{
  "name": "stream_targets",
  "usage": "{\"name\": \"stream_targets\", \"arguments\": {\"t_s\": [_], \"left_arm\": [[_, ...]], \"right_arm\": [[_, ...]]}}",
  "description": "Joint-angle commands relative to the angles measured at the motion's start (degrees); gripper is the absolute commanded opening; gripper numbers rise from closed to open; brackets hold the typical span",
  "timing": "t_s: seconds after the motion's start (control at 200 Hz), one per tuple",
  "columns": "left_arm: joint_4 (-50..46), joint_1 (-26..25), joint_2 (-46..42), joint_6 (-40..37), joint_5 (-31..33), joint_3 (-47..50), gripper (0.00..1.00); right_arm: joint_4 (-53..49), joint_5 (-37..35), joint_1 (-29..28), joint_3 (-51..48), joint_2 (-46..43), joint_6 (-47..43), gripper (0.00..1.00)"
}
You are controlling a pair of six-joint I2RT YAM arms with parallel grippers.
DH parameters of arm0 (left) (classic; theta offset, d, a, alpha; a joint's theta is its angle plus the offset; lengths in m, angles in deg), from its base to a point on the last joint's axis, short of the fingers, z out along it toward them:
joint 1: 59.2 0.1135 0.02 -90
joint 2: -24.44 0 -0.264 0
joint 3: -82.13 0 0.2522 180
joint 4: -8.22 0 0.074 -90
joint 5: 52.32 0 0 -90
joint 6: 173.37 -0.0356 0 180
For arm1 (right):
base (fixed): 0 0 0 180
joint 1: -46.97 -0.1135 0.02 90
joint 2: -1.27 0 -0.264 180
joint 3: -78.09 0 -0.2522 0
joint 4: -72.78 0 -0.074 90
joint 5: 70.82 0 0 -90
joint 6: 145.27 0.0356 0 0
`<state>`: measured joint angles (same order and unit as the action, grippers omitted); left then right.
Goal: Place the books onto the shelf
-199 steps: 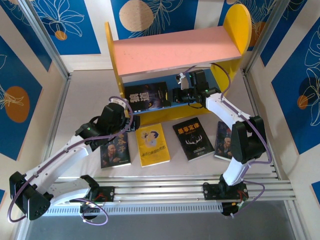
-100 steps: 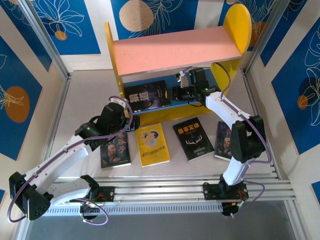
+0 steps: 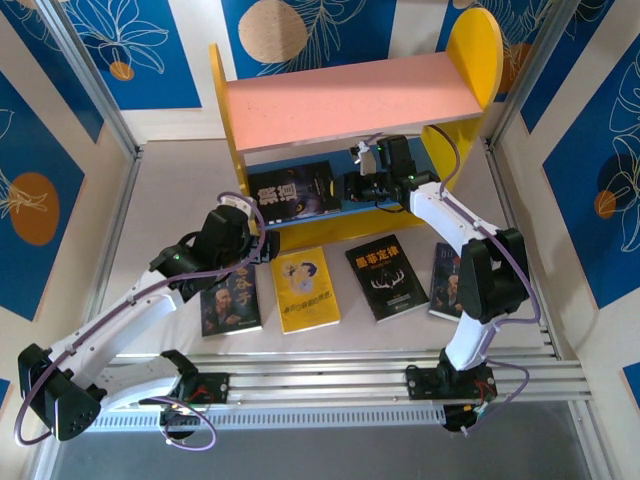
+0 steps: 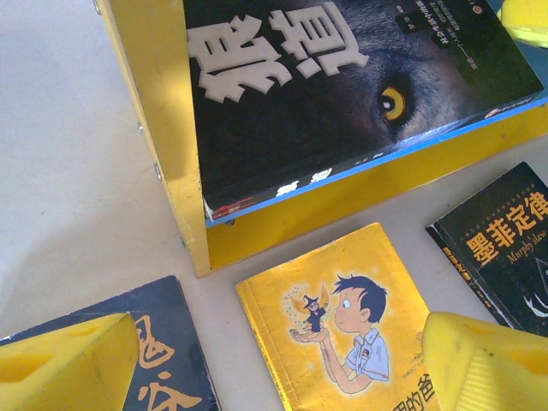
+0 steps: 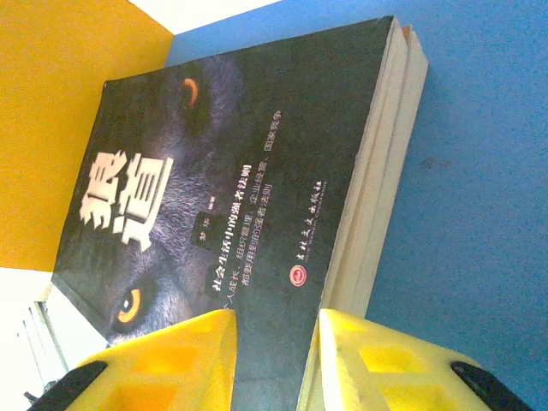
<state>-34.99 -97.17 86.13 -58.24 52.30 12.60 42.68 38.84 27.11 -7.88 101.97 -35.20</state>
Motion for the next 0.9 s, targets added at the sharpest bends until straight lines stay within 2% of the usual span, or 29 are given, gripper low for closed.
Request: {"name": "stream_targets", "arguments": {"t_s": [0.0, 0.895], "left_arm": [[-0.96, 0.76, -0.70, -0.12, 0.86, -1.27, 0.86], [-0.34, 0.78, -0.67, -0.08, 0.86, -0.66, 0.86]], "right_arm": [[0.78, 1.96, -0.71, 2.10, 0.79, 0.59, 0.31], [2.42, 2.04, -1.59, 2.88, 2.14, 2.69, 0.32]]}}
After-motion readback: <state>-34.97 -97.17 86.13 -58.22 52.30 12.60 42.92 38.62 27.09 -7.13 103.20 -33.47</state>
